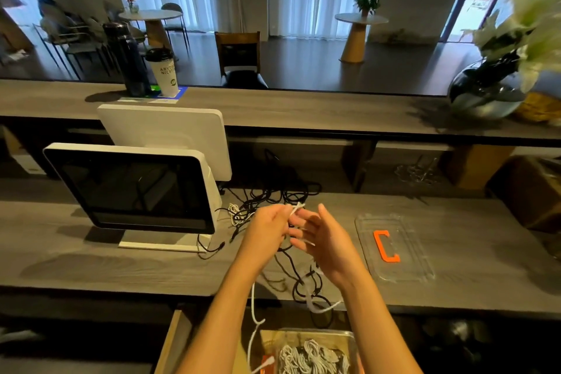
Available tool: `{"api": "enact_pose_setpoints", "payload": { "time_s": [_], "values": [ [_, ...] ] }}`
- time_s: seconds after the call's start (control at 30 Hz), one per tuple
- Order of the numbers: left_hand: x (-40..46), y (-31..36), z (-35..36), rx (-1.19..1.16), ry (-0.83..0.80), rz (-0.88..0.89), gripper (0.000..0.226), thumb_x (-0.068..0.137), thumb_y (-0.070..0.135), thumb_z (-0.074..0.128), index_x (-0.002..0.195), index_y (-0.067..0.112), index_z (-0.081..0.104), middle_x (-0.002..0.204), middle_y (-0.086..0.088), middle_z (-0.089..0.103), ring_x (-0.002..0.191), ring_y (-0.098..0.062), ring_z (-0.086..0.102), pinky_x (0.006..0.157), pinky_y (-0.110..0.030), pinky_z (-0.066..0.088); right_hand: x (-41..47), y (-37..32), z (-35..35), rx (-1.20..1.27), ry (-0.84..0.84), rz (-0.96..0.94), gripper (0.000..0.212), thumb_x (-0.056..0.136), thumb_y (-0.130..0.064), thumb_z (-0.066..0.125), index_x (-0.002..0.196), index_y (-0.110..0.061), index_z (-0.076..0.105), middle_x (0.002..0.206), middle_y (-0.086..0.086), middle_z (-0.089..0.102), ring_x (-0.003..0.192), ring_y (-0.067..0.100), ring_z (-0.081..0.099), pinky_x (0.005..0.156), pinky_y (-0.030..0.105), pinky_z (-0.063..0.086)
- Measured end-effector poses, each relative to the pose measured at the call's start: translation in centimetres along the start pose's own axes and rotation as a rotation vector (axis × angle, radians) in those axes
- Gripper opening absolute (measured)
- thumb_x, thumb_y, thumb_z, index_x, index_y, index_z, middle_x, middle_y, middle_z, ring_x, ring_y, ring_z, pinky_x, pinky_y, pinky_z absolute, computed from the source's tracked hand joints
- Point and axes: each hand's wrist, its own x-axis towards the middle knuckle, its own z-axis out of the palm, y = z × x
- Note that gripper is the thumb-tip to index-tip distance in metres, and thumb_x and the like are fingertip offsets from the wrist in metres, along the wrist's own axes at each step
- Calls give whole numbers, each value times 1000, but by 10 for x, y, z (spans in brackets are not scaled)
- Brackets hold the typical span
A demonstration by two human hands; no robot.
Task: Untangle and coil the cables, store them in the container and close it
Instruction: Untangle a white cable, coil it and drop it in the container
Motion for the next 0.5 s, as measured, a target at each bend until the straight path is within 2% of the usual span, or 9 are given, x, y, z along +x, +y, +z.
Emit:
{"api": "enact_pose_setpoints", "payload": {
  "time_s": [0.13, 0.27, 0.33, 0.37, 0.43, 0.47, 0.5],
  "values": [
    [-3, 13, 4, -218, 87, 5, 33, 106, 24, 43, 85, 8, 63, 48, 7, 48, 44, -6, 46, 51, -22, 40, 0, 3, 5, -24, -150, 8, 66, 104, -52, 23, 126, -4, 63, 107, 16, 70, 99, 25, 67, 94, 38, 50],
    [1, 22, -6, -610, 181, -37, 27, 106, 24, 42, 106, 10, 65, 63, 2, 56, 61, -11, 56, 56, -24, 50, 1, 15, 6, -143, -266, -46, 72, 105, -50, 12, 124, -4, 64, 115, 19, 69, 117, 29, 64, 107, 37, 43],
    [2, 24, -12, -677, 185, -51, 26, 106, 22, 42, 109, 11, 65, 71, -2, 65, 72, -12, 66, 61, -26, 54, 3, 21, 5, -152, -285, -81, 66, 106, -49, 18, 120, -6, 67, 107, 19, 69, 113, 30, 64, 107, 39, 43],
    [2, 24, -14, -679, 178, -49, 25, 106, 19, 42, 109, 9, 64, 76, -5, 69, 78, -14, 70, 66, -29, 56, 3, 21, 4, -169, -286, -86, 59, 105, -49, 27, 116, -8, 68, 95, 15, 67, 102, 28, 67, 100, 39, 47],
    [3, 21, -18, -646, 182, -64, 23, 104, 13, 44, 107, 3, 66, 85, -11, 74, 84, -20, 73, 75, -30, 59, 2, 16, 3, -281, -278, -89, 39, 102, -42, 45, 106, -13, 69, 73, 1, 52, 69, 17, 59, 71, 31, 50],
    [4, 18, -22, -565, 180, -92, 24, 104, 12, 45, 105, 3, 67, 89, -12, 76, 80, -21, 73, 72, -27, 59, 2, 12, 2, -361, -244, -112, 30, 102, -36, 49, 101, -14, 69, 67, -3, 45, 59, 12, 48, 58, 25, 43],
    [4, 14, -25, -426, 163, -135, 25, 104, 13, 45, 103, 5, 69, 93, -10, 77, 70, -17, 69, 62, -23, 55, 2, 7, 1, -427, -181, -160, 26, 103, -31, 49, 98, -15, 69, 64, -6, 42, 55, 9, 39, 51, 21, 34]
  ]
}}
